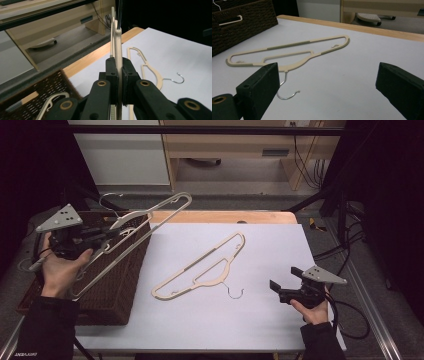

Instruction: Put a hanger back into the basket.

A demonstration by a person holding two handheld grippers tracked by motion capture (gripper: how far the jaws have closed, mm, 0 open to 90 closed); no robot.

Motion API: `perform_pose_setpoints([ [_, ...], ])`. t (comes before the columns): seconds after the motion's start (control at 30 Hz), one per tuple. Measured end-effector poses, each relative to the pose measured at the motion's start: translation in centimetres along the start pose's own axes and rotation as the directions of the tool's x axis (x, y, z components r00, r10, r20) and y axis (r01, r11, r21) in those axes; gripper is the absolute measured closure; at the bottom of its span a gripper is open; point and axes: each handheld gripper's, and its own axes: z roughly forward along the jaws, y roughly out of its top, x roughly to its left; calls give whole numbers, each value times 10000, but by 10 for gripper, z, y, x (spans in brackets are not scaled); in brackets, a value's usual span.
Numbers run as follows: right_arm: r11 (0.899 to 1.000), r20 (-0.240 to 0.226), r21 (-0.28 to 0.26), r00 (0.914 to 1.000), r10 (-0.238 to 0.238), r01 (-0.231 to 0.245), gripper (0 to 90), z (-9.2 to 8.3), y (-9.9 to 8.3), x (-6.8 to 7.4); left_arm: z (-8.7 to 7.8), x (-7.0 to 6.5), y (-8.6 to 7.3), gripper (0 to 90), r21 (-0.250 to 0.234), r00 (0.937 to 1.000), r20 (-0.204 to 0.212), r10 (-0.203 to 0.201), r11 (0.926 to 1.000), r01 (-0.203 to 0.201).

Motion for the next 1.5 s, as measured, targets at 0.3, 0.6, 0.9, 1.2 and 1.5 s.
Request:
perform_pose_setpoints([
  [0.3,10000,-37,55,10000,2,-2,56,2,0,1,-10,37,-21,859,397,9980,-523,-359,9985,380],
  [0.6,10000,-6,75,10000,-36,36,54,2,-1,0,-12,64,-50,859,795,9935,-669,-920,9921,972],
  [0.9,9999,-32,110,10000,-86,86,55,3,-1,0,-23,84,-76,859,944,9846,-1076,-1375,9845,1478],
  [1.2,9999,4,82,9999,-145,145,55,3,-1,0,-27,93,-96,859,924,9779,-1128,-1762,9780,1869],
  [1.5,9999,-53,116,10000,-8,8,56,4,-1,1,-17,95,-113,859,1355,9677,-1301,-2158,9630,2330],
])
